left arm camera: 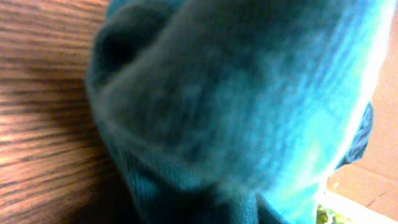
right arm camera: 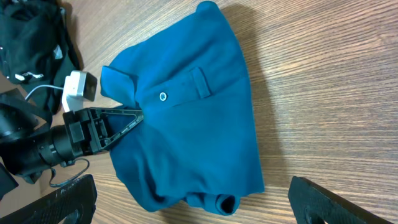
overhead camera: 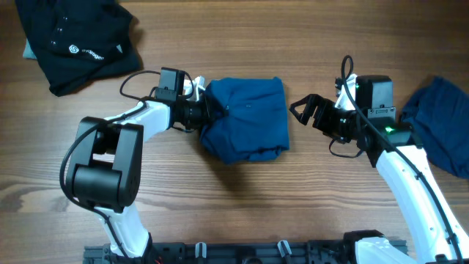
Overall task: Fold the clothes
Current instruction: 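Carry the folded teal shirt to the top-left pile with left gripper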
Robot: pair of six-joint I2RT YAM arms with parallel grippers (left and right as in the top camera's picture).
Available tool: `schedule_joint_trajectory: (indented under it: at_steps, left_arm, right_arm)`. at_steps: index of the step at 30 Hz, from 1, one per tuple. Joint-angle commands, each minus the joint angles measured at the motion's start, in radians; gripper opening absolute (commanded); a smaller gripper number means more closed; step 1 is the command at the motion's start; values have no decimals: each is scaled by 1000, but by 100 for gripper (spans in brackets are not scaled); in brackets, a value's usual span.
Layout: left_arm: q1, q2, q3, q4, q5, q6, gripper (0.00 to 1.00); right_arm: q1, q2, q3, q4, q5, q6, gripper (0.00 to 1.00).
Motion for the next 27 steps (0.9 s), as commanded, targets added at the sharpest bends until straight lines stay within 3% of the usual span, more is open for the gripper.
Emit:
schedule_joint_trajectory:
  at_steps: [1, 9, 15, 27]
  left_arm:
    - [-20, 72, -51, -26, -101, 0, 4]
    - [24, 71, -37, 56, -105, -2, 4]
    - [121, 71, -14, 97, -143, -75, 4]
    - [242, 69, 56, 165, -141, -71, 4]
  right_arm:
    - [-3, 9, -5, -1, 18, -13, 100]
    - [-3, 9, -5, -1, 18, -13, 100]
    - [-3, 9, -5, -1, 18, -14, 100]
    - [-3, 9, -5, -5, 19, -32, 100]
